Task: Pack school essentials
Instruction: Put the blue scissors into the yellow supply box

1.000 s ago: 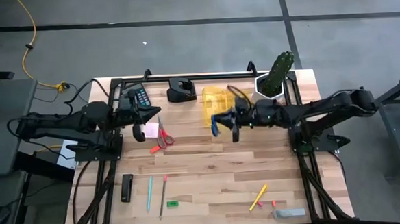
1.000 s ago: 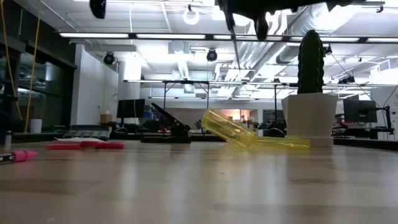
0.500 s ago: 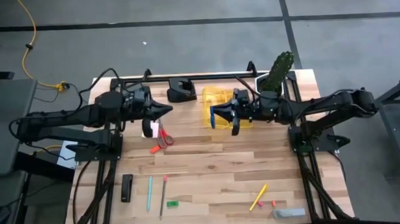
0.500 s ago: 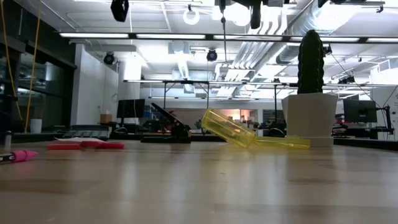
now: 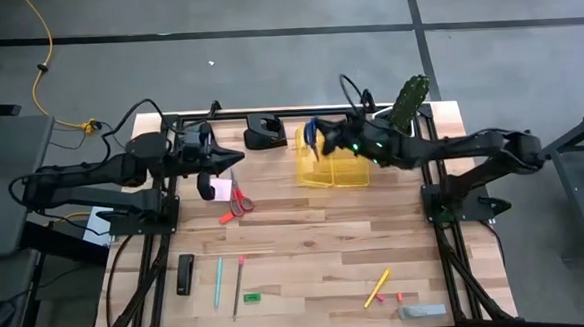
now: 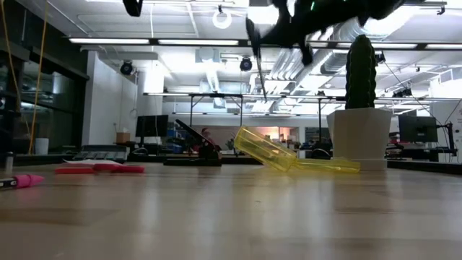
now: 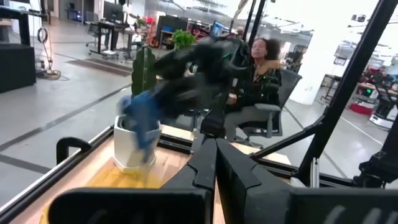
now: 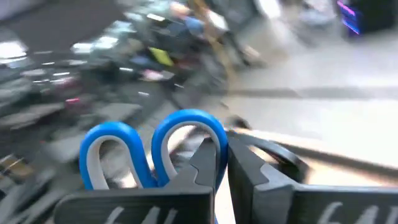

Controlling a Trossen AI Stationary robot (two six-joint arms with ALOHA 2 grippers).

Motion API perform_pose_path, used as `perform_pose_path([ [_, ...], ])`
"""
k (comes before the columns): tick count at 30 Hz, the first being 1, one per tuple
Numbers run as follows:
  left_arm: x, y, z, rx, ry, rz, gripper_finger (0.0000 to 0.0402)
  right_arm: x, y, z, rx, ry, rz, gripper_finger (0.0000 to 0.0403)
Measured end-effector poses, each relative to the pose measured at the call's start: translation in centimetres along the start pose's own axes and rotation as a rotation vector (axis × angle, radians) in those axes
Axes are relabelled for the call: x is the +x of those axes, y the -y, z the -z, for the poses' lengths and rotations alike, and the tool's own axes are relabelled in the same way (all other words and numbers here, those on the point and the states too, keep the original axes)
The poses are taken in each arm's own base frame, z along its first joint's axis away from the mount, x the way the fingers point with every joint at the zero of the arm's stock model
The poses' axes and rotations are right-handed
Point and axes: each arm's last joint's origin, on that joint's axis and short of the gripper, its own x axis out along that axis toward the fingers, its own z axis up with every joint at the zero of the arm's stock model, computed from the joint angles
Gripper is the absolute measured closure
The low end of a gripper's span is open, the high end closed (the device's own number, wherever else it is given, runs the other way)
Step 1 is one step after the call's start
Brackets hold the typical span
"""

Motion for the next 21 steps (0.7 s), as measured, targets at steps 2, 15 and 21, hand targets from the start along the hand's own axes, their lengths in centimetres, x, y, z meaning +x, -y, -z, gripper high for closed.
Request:
perform_pose_path([
  [2, -0.1, 0.0, -0.1, 0.0, 0.006, -0.002, 0.0401, 1.6, 2.2, 0.9, 0.084, -0.072, 0.095, 0.0402],
  [15, -0.2, -0.1, -0.2, 0.0, 0.017, -0.036, 0.0401, 7.0, 9.1, 7.8, 0.362, -0.295, 0.369, 0.0403],
  [21, -0.2, -0.1, -0.2, 0.0, 0.021, -0.054, 0.0401, 7.3, 9.7, 9.1, 0.404, -0.33, 0.409, 0.0403],
])
